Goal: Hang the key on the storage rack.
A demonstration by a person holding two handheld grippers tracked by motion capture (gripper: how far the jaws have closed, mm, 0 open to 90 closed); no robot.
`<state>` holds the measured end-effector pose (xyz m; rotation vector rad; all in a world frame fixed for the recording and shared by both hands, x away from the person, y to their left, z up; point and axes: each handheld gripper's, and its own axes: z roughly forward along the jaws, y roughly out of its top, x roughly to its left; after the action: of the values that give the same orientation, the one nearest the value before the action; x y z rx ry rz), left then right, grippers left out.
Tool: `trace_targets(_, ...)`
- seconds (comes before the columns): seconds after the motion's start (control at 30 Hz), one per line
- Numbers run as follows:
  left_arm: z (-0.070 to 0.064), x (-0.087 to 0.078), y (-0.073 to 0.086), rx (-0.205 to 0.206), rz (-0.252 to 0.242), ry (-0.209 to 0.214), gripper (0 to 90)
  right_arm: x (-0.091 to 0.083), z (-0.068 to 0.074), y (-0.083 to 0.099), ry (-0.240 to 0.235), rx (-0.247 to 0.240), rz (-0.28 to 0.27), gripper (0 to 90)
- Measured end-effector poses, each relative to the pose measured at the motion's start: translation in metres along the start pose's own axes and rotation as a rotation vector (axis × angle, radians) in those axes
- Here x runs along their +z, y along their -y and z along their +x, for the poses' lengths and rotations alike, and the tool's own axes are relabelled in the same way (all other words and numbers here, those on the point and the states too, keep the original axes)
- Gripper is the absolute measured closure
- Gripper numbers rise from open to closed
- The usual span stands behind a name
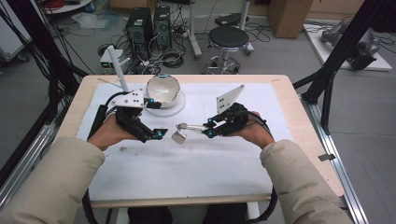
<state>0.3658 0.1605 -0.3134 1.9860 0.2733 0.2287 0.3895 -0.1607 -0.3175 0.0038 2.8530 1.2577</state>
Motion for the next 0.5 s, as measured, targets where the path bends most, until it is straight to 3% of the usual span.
trace_targets(0.3,-0.009,0.029,-0.016,0.058,0.096,0.08,1.7,0.005,0.001,-0.002,-0.021,-0.022,0.015,74.1)
trace_targets(0.5,-0.014,0.047,-0.013,0.091,0.176,0.114,1.7,0.007,0.001,-0.002,-0.031,-0.037,0.021,74.1)
